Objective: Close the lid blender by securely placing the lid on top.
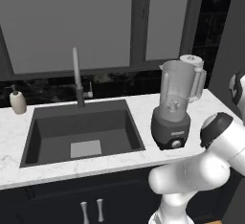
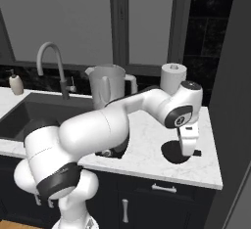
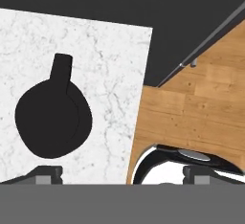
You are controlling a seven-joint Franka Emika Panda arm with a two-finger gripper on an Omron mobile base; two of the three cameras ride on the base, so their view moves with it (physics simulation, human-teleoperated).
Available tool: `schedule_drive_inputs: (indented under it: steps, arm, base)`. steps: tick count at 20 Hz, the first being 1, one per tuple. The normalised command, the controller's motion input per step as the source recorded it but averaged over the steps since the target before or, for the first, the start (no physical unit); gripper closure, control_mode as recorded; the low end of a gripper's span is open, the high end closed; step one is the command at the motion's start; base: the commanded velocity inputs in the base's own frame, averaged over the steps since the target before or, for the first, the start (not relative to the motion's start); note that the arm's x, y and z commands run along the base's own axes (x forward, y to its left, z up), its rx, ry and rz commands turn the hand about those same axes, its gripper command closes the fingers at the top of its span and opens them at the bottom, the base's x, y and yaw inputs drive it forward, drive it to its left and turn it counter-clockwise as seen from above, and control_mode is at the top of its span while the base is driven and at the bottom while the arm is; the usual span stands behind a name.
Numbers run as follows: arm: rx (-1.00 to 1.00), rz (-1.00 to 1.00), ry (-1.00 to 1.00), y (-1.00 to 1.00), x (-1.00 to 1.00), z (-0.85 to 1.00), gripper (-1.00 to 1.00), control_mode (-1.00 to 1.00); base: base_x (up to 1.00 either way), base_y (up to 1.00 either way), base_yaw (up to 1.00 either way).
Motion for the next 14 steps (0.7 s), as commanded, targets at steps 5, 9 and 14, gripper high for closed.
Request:
schedule_drive_inputs:
  steps: [5, 9, 14]
  arm:
    - [0.00, 0.00, 0.03, 0.00, 0.19, -0.12, -1.00, -1.00]
    - [0.00, 0.00, 0.04, -0.02, 0.06, -0.30, -1.00, -1.00]
    - [0.00, 0.00, 0.02, -0.10, 0.11, -0.30, -1.00, -1.00]
  base:
    - [0.00, 0.00, 0.00]
    - [0.00, 0.00, 0.00]
    - [0.00, 0.00, 0.00]
